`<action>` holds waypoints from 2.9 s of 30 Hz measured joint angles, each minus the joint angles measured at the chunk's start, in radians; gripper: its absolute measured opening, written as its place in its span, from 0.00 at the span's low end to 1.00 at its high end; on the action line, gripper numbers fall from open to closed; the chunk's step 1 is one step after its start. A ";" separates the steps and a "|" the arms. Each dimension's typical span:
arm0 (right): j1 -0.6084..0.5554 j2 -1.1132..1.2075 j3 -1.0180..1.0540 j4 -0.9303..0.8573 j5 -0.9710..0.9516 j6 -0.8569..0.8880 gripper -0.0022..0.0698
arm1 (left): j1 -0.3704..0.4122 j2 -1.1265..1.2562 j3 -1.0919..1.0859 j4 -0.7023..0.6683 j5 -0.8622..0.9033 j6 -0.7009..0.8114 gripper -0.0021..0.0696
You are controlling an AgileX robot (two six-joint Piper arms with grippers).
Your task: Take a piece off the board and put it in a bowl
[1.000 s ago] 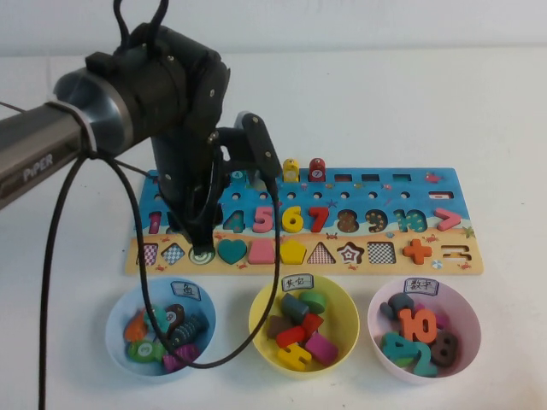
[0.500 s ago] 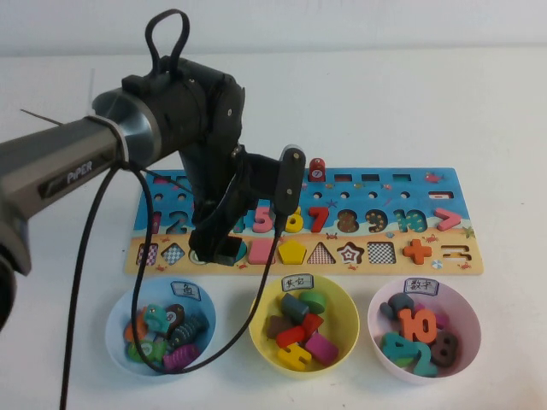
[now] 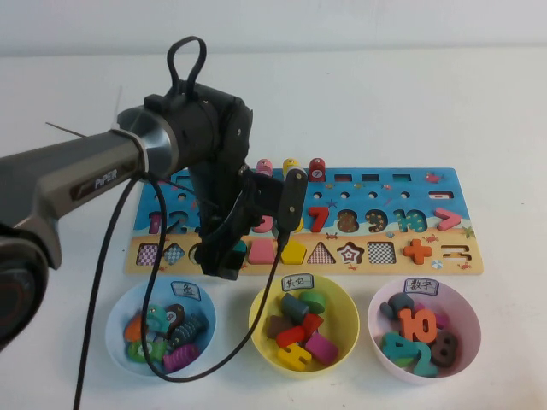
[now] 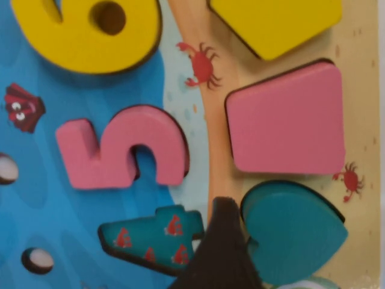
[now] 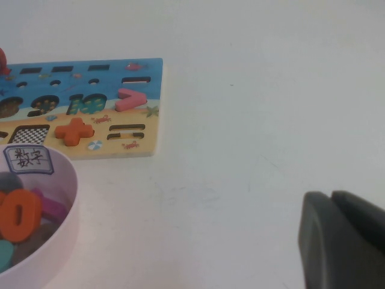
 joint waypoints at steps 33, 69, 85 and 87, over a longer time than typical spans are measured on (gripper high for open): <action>0.000 0.000 0.000 0.000 0.000 0.000 0.01 | 0.063 0.007 0.000 -0.113 -0.031 -0.004 0.57; 0.000 0.000 0.000 0.000 0.000 0.000 0.01 | 0.063 0.024 -0.011 -0.121 0.004 -0.045 0.42; 0.000 0.000 0.000 0.000 0.000 0.000 0.01 | 0.063 0.039 -0.183 -0.110 0.153 -0.072 0.42; 0.000 0.000 0.000 0.000 0.000 0.000 0.01 | 0.063 0.037 -0.192 -0.109 0.155 -0.103 0.42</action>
